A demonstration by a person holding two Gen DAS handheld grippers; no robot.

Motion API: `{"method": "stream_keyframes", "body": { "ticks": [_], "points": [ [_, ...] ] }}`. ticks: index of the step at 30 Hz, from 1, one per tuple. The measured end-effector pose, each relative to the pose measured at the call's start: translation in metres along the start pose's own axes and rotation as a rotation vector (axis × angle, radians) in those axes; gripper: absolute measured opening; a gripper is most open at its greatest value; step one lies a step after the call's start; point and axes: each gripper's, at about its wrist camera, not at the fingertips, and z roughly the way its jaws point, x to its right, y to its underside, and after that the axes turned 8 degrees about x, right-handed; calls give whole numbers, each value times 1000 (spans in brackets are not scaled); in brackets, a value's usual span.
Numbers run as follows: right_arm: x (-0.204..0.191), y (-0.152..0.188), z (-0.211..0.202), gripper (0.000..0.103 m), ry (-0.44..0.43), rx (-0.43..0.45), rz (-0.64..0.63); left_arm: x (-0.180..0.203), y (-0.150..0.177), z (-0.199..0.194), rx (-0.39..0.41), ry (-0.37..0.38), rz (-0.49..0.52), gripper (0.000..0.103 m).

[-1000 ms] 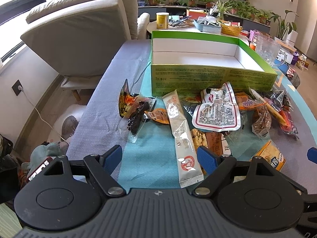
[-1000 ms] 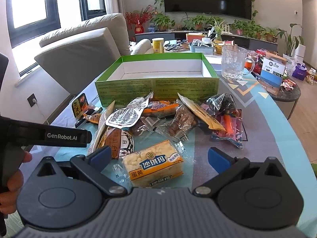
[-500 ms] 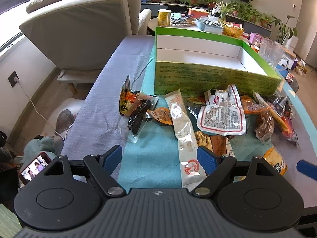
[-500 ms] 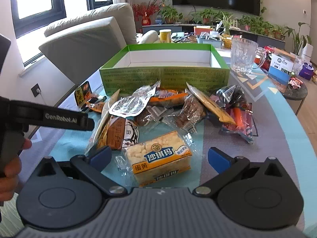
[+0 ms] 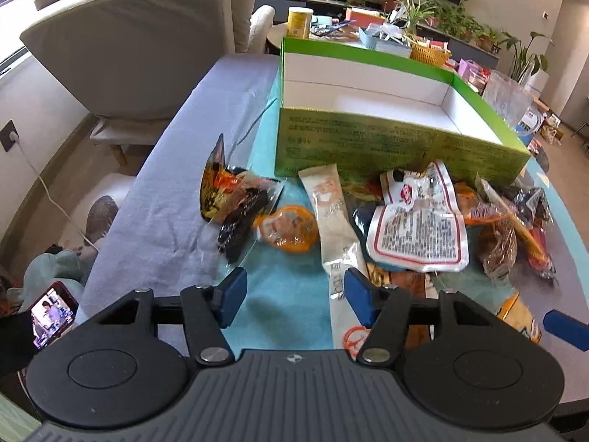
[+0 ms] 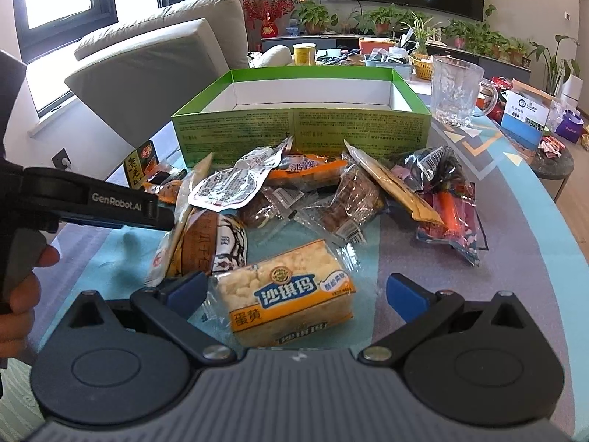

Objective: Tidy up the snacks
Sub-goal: 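Close right gripper on yellow sachima pack while left gripper grasps white stick snack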

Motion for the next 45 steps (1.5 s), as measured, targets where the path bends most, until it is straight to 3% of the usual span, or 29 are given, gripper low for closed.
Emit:
{"method": "stream_keyframes", "body": {
  "ticks": [4,8,10,13,20,23,24,25,31,45],
  "points": [
    [0,-1,6,43,-14,-10,3,0,-3,5,-2,7,3,53],
    [-4,1,5,43,-37,-4,-37,-9,-5,5,-17,31,-74,54],
    [-6,3,5,43,-43,-5,-64,-11,-6,5,-17,44,-99,59],
    [-7,3,8,43,-41,-5,-73,-6,-5,11,-18,32,-86,68],
    [-14,3,6,43,-55,0,-116,4,-6,22,-30,31,-34,65],
    [-14,4,7,43,-51,-3,-115,13,-1,19,-7,17,59,43],
    [-14,4,8,43,-50,-3,-115,14,0,18,1,15,80,26],
    [-14,3,8,43,-49,-2,-114,14,1,16,2,28,81,19],
    [-18,7,7,43,-37,15,-147,3,5,6,-8,106,35,15],
    [-10,8,-9,43,42,77,-115,0,0,-34,97,104,50,14]
  ]
}}
